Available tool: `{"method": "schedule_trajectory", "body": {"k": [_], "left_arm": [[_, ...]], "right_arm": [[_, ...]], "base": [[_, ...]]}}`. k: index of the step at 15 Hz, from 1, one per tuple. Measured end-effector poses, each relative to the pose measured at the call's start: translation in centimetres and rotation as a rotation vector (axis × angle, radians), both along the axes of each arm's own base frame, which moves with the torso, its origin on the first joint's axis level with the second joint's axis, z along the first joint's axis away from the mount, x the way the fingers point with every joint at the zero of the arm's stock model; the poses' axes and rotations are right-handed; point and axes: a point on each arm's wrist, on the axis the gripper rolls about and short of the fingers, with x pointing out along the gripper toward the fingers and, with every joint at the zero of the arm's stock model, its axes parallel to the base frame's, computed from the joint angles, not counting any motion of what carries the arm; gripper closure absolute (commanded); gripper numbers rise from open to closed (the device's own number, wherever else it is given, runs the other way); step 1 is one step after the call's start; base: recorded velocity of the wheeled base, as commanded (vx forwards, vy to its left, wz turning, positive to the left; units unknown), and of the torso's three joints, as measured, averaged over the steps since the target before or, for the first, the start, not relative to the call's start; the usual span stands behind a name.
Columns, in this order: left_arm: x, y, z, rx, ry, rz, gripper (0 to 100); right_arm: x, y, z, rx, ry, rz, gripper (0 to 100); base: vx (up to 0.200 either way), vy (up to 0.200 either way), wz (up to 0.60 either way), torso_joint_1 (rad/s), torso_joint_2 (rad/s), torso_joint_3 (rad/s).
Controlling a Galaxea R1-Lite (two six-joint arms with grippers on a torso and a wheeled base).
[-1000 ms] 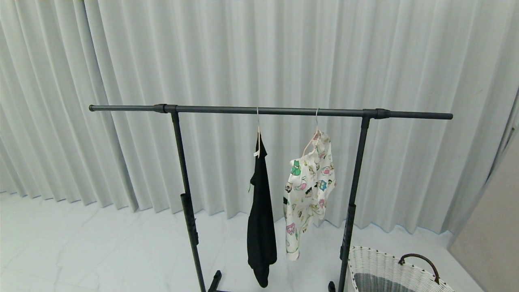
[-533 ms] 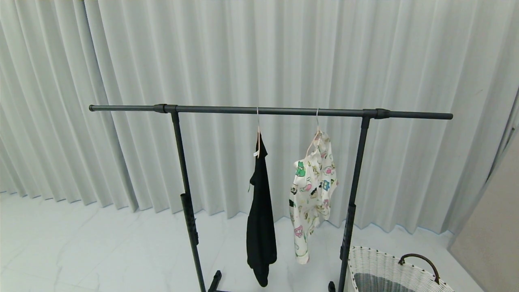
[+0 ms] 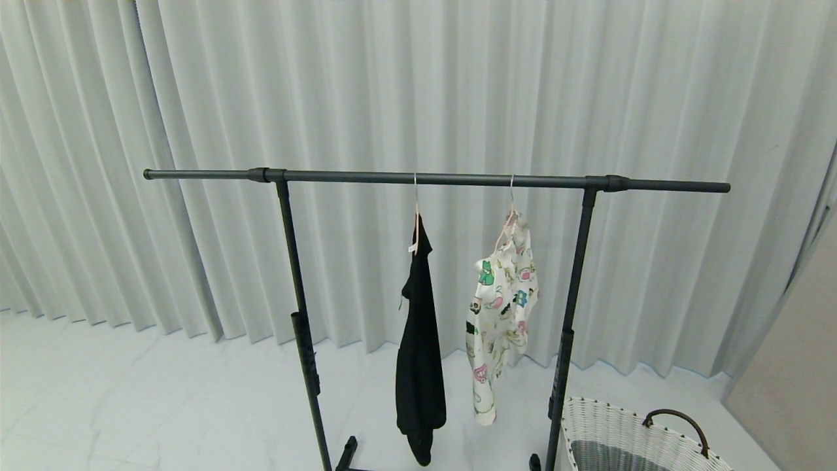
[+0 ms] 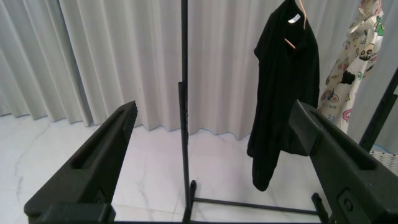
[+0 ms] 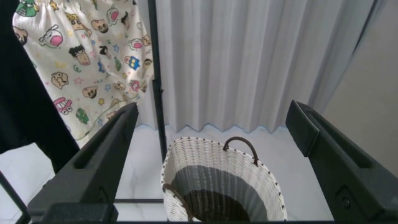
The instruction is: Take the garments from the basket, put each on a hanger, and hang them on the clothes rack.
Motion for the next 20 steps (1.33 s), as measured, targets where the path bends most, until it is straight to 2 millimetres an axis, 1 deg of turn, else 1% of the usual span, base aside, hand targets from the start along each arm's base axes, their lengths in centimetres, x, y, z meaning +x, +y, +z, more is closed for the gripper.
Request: {"method": "schedule_trajectory", "body": {"k": [20], "left_arm": [[0.0,0.0,0.0,0.0,0.0,0.0,0]], "right_arm": [[0.0,0.0,0.01,0.0,0.0,0.0,0]], "base": [[0.0,0.0,0.0,0.0,0.0,0.0]]}}
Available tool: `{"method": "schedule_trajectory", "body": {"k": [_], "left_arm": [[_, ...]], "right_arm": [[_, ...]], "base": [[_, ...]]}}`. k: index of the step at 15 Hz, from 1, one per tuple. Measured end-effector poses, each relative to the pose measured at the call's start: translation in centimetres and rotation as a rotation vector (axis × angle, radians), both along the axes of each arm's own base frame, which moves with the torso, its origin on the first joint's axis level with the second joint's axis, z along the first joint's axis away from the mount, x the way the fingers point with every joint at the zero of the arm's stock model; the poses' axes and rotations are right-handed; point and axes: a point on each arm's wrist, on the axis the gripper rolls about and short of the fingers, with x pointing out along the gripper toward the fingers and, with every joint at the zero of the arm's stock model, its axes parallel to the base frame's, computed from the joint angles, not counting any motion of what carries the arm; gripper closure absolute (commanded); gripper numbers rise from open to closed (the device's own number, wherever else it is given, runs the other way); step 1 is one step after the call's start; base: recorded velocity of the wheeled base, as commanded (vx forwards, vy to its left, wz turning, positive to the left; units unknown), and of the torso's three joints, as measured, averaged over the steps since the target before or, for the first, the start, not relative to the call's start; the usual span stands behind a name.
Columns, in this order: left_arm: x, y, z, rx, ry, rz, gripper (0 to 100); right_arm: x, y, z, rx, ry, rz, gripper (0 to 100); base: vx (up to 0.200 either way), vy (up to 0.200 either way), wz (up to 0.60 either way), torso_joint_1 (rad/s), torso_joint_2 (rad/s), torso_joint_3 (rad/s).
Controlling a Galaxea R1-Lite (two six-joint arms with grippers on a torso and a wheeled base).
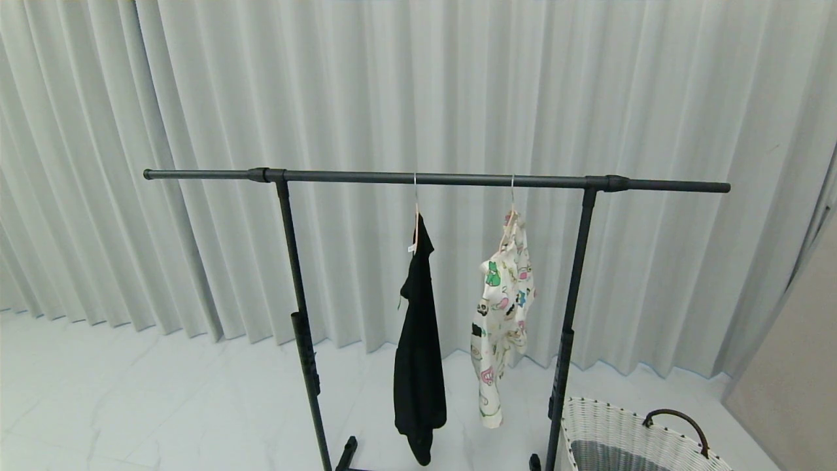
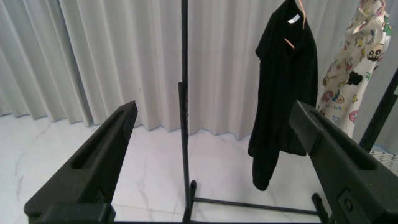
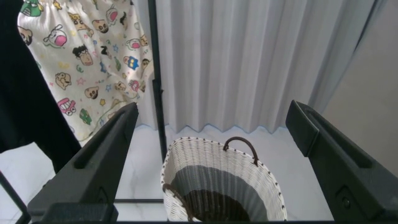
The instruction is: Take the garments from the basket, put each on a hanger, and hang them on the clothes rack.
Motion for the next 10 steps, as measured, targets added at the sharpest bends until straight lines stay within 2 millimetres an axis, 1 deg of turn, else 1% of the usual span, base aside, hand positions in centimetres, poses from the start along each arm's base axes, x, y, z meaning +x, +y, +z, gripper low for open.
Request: {"method": "schedule_trajectory", "body": {"k": [10], "left_arm": [[0.0,0.0,0.0,0.001,0.0,0.0,0]], "right_arm": [[0.0,0.0,0.0,0.0,0.0,0.0,0]], "base": [[0.0,0.0,0.0,0.0,0.0,0.0]]}}
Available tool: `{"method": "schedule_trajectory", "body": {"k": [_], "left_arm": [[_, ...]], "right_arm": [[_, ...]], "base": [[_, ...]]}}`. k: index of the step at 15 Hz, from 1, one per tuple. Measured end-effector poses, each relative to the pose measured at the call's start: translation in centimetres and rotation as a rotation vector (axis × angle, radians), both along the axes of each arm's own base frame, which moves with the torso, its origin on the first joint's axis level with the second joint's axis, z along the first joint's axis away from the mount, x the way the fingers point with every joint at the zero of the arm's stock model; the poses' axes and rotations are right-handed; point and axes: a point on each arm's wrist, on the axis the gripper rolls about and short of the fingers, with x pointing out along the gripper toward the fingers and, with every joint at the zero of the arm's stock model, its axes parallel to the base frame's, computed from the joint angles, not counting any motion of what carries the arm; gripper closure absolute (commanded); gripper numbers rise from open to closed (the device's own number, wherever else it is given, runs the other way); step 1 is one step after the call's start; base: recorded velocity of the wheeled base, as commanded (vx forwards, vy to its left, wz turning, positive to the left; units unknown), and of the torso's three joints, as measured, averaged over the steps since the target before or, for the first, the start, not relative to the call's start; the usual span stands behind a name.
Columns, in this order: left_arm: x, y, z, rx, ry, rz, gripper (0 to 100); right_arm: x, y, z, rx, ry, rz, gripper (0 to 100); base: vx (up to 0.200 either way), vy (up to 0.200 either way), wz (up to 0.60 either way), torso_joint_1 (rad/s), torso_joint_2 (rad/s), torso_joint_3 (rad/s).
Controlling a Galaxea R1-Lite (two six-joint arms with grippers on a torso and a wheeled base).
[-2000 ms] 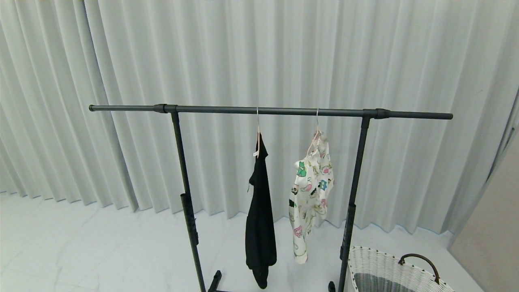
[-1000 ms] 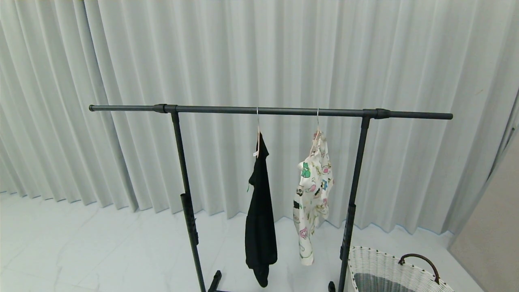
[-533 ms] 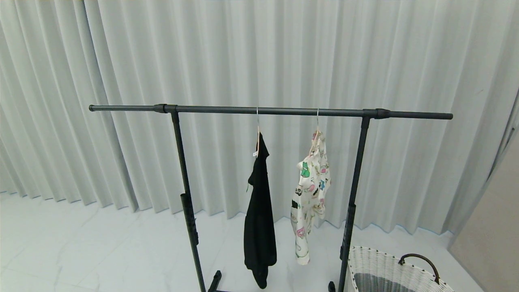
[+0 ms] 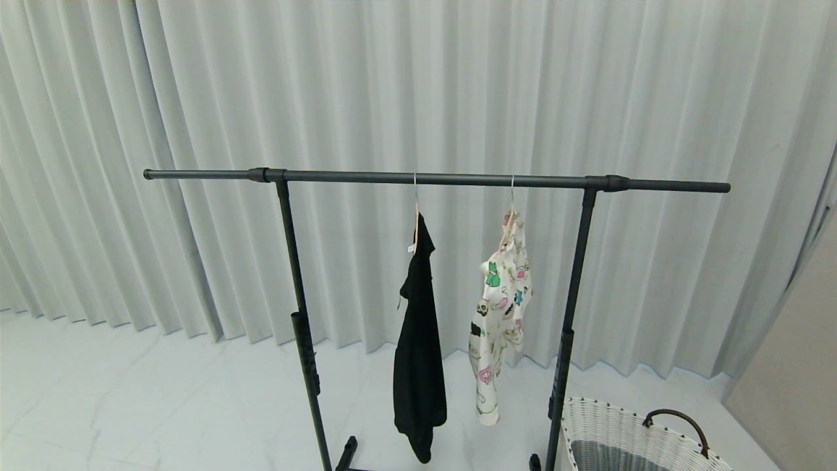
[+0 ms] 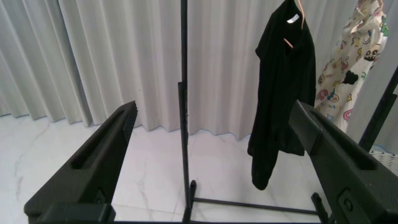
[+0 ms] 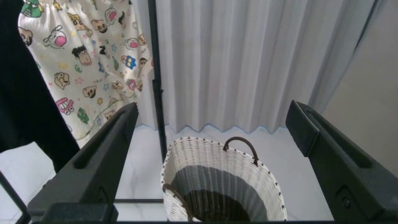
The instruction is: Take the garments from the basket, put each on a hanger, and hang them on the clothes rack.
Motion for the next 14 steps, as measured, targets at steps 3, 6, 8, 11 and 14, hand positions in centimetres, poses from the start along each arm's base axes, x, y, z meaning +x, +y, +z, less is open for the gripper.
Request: {"method": "schedule_trajectory", "body": {"k": [3,6,8,11,14], "left_arm": [[0.0,0.0,0.0,0.0,0.0,0.0,0],[0.0,0.0,0.0,0.0,0.0,0.001,0],[0.0,0.0,0.0,0.0,0.0,0.0,0],[0.0,0.0,0.0,0.0,0.0,0.0,0],[0.0,0.0,0.0,-0.001,0.0,0.0,0]], "right_arm": [[0.0,0.0,0.0,0.0,0.0,0.0,0],[0.0,0.0,0.0,0.0,0.001,0.0,0],[0.0,0.0,0.0,0.0,0.0,0.0,0],[0.0,0.0,0.0,0.0,0.0,0.0,0],[0.0,0.0,0.0,0.0,0.0,0.0,0]], "base": [[0.0,0.0,0.0,0.0,0.0,0.0],[0.0,0.0,0.0,0.0,0.0,0.0],[0.0,0.0,0.0,0.0,0.0,0.0],[0.0,0.0,0.0,0.0,0.0,0.0],[0.0,0.0,0.0,0.0,0.0,0.0]]}}
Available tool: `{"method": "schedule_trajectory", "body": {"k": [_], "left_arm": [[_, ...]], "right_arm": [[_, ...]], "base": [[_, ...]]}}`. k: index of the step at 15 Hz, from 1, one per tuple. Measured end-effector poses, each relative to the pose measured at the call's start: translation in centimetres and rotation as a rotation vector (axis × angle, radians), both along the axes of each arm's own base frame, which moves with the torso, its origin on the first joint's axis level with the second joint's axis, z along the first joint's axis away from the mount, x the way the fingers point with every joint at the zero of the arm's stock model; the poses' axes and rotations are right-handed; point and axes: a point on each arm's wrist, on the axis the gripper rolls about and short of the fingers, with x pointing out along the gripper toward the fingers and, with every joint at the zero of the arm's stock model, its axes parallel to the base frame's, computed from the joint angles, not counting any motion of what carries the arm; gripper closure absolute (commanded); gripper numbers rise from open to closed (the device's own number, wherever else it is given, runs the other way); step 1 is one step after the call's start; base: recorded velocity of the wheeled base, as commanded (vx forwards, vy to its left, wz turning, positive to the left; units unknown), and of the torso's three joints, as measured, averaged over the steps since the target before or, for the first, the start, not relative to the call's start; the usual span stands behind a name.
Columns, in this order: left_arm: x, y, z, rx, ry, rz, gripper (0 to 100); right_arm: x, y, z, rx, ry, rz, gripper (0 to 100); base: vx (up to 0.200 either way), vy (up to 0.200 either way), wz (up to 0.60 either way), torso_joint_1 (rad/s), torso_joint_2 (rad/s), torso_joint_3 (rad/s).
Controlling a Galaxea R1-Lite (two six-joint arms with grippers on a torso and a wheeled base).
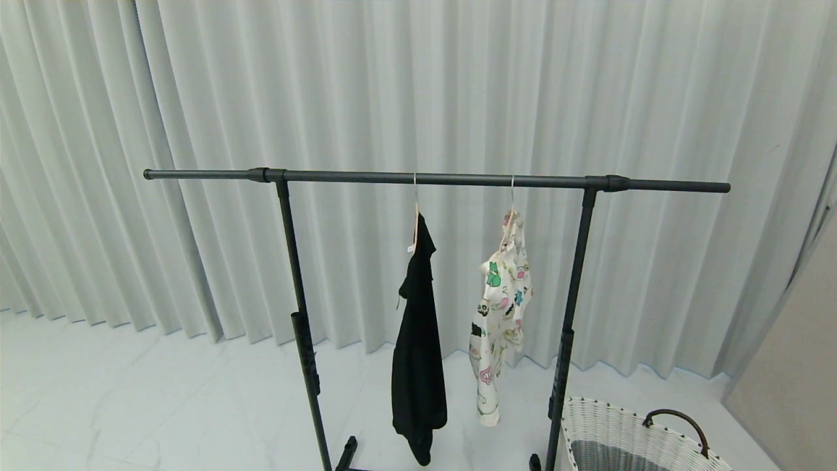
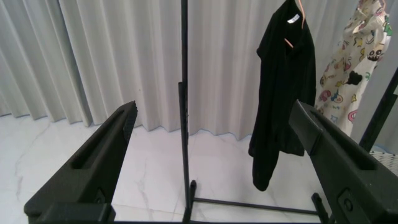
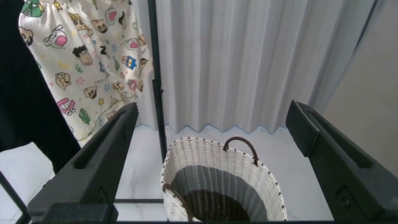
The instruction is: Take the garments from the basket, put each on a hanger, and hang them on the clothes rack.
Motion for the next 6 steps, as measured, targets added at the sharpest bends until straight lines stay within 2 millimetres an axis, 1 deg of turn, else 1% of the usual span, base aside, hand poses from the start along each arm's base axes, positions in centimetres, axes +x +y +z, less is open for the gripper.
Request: {"method": "schedule_trajectory", "body": {"k": [6], "left_arm": [[0.0,0.0,0.0,0.0,0.0,0.0,0]], "right_arm": [[0.0,0.0,0.0,-0.003,0.0,0.001,0]], "base": [[0.0,0.0,0.0,0.0,0.0,0.0]]}}
